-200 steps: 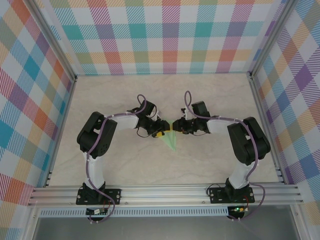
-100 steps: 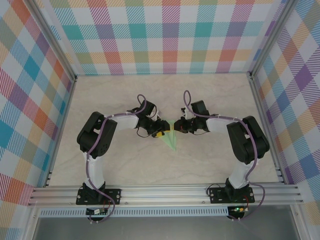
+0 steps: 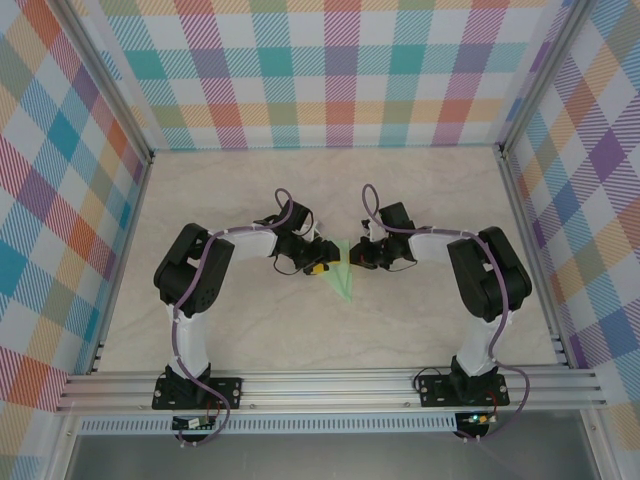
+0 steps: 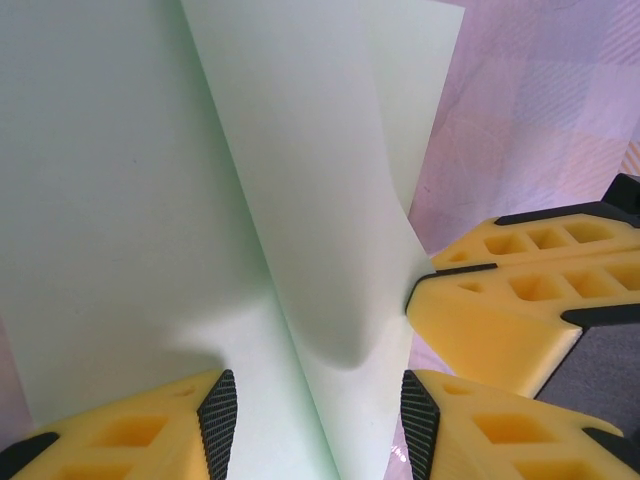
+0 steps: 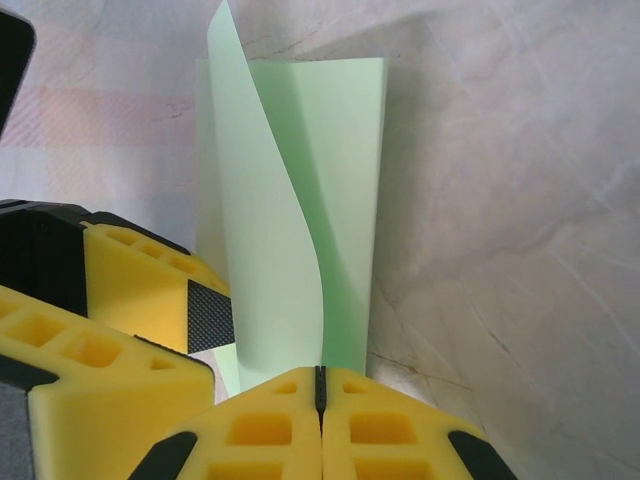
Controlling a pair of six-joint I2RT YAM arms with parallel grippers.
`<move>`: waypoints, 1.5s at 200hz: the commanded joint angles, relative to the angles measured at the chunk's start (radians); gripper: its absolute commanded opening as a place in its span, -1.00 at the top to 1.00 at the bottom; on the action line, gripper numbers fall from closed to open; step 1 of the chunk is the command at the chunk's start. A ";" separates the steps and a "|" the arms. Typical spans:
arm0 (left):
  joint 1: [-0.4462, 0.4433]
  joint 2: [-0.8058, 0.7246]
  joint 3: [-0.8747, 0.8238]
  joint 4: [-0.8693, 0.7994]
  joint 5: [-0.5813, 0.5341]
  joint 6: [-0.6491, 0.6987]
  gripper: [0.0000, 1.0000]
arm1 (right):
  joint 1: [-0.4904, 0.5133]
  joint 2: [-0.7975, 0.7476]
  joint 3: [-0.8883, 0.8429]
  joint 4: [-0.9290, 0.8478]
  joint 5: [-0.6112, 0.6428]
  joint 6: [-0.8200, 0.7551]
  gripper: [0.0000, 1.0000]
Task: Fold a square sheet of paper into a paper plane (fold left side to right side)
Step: Fourth fold the wing at the center of the table.
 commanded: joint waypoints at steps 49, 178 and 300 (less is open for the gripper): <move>-0.012 0.005 0.009 -0.032 -0.010 0.013 0.01 | 0.005 0.045 0.049 -0.038 0.015 -0.039 0.89; -0.014 0.012 0.018 -0.035 -0.011 0.016 0.01 | 0.006 0.054 0.063 -0.049 0.024 -0.048 0.89; -0.014 0.007 0.018 -0.032 -0.004 0.016 0.01 | 0.017 0.093 0.067 -0.090 0.047 -0.067 0.87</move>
